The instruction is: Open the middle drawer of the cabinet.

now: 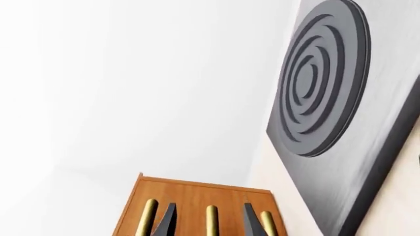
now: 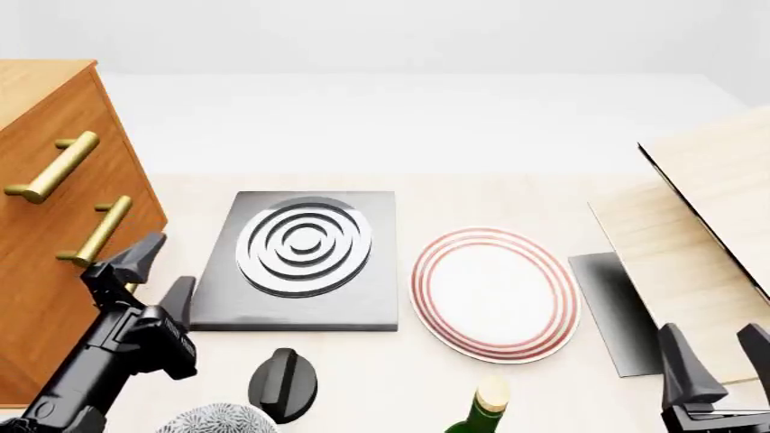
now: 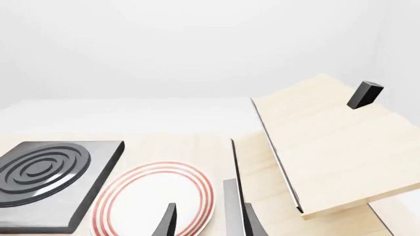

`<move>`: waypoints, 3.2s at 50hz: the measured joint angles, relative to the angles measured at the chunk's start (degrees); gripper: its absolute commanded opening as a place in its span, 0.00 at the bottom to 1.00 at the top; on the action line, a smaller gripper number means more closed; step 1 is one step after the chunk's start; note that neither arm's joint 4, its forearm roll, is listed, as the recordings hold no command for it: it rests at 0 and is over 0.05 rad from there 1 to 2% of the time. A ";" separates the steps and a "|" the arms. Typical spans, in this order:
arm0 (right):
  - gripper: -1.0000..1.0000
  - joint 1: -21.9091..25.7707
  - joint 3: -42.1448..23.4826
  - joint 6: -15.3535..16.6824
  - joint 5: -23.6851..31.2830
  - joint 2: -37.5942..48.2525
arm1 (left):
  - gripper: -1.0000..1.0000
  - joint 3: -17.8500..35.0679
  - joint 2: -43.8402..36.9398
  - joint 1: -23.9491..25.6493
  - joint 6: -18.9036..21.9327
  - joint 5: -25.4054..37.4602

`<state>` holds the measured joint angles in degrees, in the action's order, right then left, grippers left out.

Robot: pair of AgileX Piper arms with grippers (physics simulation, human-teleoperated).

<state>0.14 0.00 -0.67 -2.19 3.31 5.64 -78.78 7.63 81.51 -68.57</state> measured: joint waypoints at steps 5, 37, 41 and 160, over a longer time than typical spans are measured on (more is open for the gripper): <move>1.00 0.00 0.00 -0.01 0.03 -0.04 | 1.00 0.14 -1.10 -0.90 0.43 -0.42; 1.00 0.00 0.00 -0.02 0.08 -0.09 | 1.00 1.74 -5.32 -7.11 3.11 -1.05; 1.00 0.00 0.00 -0.02 0.08 -0.09 | 1.00 2.26 -5.86 -7.89 3.29 -1.06; 1.00 0.00 0.00 -0.01 -0.15 0.15 | 1.00 5.91 -12.04 -20.22 3.65 -1.08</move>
<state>0.14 0.00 -0.68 -2.34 3.46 11.55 -90.83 -12.58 85.16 -69.65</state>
